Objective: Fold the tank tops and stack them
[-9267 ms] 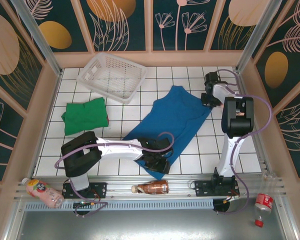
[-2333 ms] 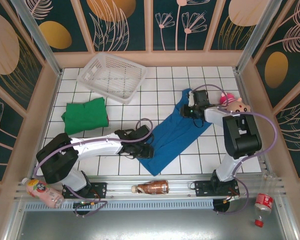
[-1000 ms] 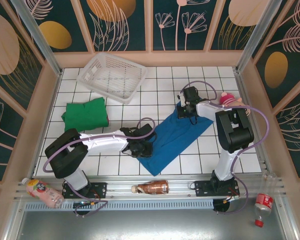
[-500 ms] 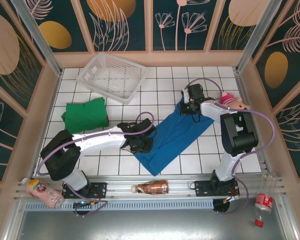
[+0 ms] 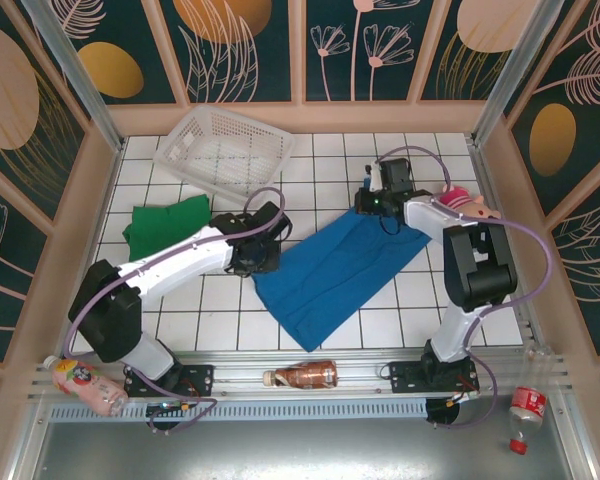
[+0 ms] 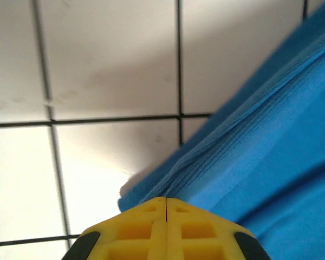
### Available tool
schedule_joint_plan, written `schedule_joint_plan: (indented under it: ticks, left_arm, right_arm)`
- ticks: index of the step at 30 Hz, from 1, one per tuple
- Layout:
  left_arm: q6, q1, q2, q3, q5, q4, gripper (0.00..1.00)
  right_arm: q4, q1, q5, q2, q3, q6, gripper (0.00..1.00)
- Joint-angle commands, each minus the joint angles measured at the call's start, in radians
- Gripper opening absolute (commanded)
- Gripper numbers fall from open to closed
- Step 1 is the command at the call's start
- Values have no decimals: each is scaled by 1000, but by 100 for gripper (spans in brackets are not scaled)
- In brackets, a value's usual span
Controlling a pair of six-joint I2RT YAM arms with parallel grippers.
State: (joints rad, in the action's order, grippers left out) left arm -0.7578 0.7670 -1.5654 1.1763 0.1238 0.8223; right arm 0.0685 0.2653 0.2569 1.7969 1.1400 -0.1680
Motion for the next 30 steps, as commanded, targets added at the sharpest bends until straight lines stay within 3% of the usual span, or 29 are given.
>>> schedule_joint_plan:
  ticks: [1,12,21,30]
  left_arm:
    - [101,-34,-32,52,111,114,0]
    - [115,-53,-65,109,143,180,0]
    - [60,-31,63,-62,-151,-61,0]
    - [-16,89,78,-184,-262,-154,0]
  right_arm:
    - [-75,-1,33,45,53,-51,0]
    - [-129,3,93,38,32,-45,0]
    - [-75,-16,81,-89,-126,-3,0]
    - [-55,-58,58,-181,-263,3,0]
